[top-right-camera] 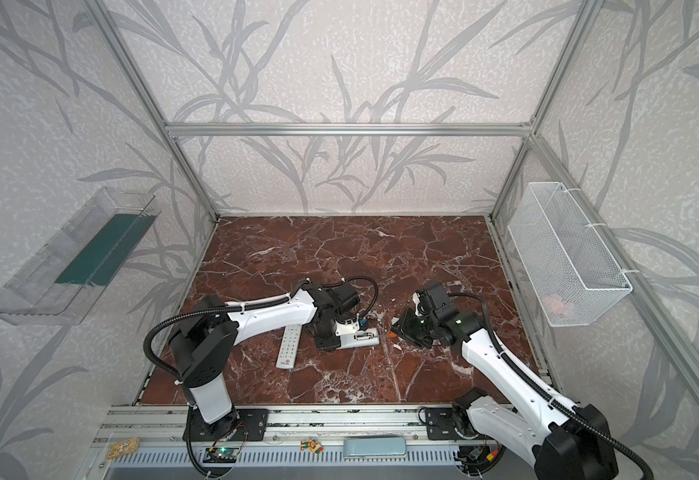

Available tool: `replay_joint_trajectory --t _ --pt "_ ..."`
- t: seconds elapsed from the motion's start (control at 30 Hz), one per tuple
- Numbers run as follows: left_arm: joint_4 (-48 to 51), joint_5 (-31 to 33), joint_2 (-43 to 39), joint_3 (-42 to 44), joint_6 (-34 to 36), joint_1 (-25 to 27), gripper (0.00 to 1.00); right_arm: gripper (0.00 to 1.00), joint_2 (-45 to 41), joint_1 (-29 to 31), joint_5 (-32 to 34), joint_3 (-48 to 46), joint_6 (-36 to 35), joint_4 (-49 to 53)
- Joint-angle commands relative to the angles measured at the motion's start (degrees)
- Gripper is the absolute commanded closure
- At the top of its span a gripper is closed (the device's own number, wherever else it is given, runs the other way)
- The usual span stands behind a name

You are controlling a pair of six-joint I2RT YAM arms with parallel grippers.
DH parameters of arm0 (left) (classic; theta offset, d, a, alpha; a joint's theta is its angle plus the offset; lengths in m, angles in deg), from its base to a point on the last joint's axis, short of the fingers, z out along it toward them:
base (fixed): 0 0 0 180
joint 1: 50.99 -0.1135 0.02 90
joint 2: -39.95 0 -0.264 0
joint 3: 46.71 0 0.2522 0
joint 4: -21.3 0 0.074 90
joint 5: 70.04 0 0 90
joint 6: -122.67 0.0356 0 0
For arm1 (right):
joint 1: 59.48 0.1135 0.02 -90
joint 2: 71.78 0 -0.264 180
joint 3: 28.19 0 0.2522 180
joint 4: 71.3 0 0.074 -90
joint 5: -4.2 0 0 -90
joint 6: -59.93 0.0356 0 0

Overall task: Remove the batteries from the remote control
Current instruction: 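Lower the remote with the left gripper while the right holds the screwdriver above, then lower the screwdriver tip into the compartment beside the remaining battery with the right gripper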

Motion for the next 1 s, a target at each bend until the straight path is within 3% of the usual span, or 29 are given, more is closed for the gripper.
replay_joint_trajectory --t 0.0,0.17,0.5,0.7,0.97 --pt "1.0 -7.9 1.4 -3.3 -1.6 0.8 1.00 1.00 -1.5 0.8 2.2 -4.9 5.1 -1.0" --pt "1.8 -10.8 3.2 -3.8 -2.1 0.3 1.00 1.00 -6.5 0.8 1.9 -11.4 8.4 -8.1" --pt "0.9 -11.3 3.6 -2.6 -2.1 -0.8 1.00 1.00 -9.9 0.6 0.7 -14.1 0.5 -11.3" --pt "0.4 -8.5 3.1 -1.5 -1.6 -0.9 1.00 1.00 -8.7 0.5 1.9 -8.4 -8.1 -4.0" --pt "-0.4 -12.5 2.8 -1.3 -1.6 -1.1 1.00 1.00 -6.4 0.2 -0.9 -5.0 -14.7 -5.8"
